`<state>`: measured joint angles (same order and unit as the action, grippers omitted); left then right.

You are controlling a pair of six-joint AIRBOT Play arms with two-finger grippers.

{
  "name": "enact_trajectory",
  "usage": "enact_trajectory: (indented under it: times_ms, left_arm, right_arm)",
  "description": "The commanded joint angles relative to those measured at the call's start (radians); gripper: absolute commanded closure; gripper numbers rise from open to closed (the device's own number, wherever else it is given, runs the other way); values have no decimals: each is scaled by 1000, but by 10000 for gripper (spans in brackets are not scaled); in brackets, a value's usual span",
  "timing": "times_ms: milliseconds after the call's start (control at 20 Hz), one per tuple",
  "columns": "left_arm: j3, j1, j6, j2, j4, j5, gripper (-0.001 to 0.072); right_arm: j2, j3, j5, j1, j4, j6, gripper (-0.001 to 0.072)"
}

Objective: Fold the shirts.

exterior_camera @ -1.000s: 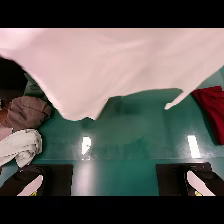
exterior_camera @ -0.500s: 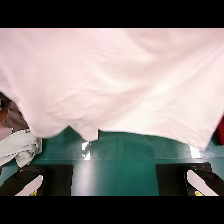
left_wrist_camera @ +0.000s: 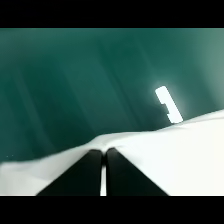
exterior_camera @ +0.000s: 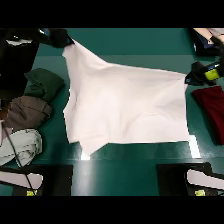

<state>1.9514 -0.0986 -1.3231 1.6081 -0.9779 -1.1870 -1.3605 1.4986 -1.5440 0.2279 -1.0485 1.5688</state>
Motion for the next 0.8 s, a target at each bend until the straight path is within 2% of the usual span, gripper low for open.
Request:
enact_trajectory:
  times_ms: [0,50,100,150,300,400,450,600,750]
  left_arm:
    - [-2,1,-17,114,-25,59,412]
    - [8,4,-38,114,-62,71,128]
    - [24,14,-58,114,-96,61,88]
    - [44,30,-62,114,-119,34,86]
    - [77,118,-89,102,-131,-137,87]
    - [68,182,-119,98,-178,-255,88]
    - [36,210,-118,86,-201,-304,88]
    - [-174,262,-109,-11,-200,-282,88]
    - [-556,266,-26,-208,-145,-183,88]
  right_arm:
    - [-90,-48,208,0,6,-10,689]
    - [-93,-47,239,0,10,-10,668]
    - [-92,-47,270,1,10,-10,402]
    - [-89,-45,282,1,9,-10,167]
    - [-45,-45,279,21,6,-12,165]
    - [5,-45,270,30,5,-39,297]
    - [35,-45,260,30,5,-45,301]
    - [114,-45,227,30,5,-45,301]
    - [171,-46,206,30,5,-45,303]
